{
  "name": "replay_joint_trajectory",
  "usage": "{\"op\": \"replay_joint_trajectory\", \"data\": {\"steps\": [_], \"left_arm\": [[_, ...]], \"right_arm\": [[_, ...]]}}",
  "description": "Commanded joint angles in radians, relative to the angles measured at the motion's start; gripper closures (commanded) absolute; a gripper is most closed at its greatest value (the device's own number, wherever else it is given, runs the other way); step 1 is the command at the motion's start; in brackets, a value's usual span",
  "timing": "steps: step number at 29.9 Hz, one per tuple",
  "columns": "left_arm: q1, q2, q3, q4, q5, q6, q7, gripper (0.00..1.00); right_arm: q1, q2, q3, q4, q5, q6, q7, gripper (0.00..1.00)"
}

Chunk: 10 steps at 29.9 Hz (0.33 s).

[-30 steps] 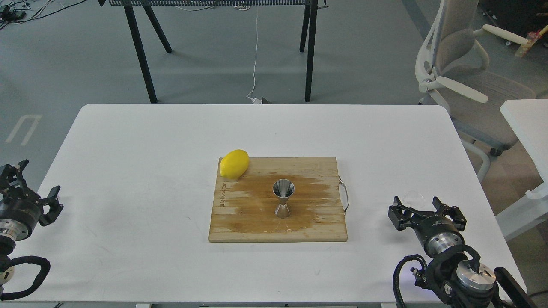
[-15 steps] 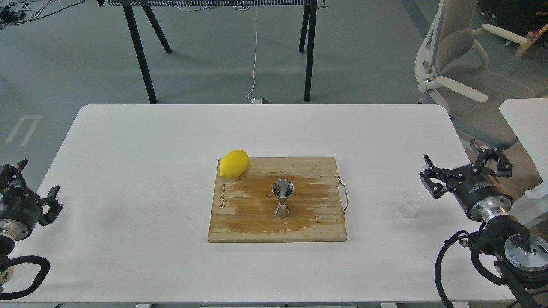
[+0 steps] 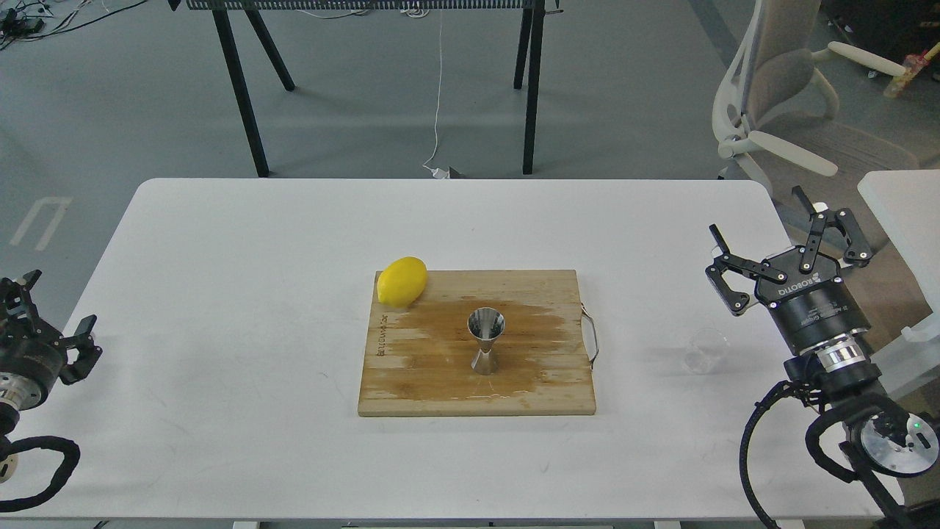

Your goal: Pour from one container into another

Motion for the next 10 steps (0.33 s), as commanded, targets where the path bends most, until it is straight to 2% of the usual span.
{"op": "replay_joint_trajectory", "data": {"steps": [1, 7, 10], "left_arm": [[-0.006, 0.000, -0.002, 0.000, -0.001, 0.000, 0.000, 0.00], [-0.015, -0.002, -0.008, -0.003, -0.003, 0.000, 0.000, 0.00], [-0.027, 0.000, -0.005, -0.002, -0.003, 0.000, 0.000, 0.00]], "right_arm": [[-0.017, 0.005, 0.010, -0.010, 0.018, 0.000, 0.003, 0.02], [-0.029, 0.005, 0.030, -0.043, 0.019, 0.000, 0.022, 0.02], [-0.038, 0.005, 0.028, -0.041, 0.019, 0.000, 0.052, 0.02]]}}
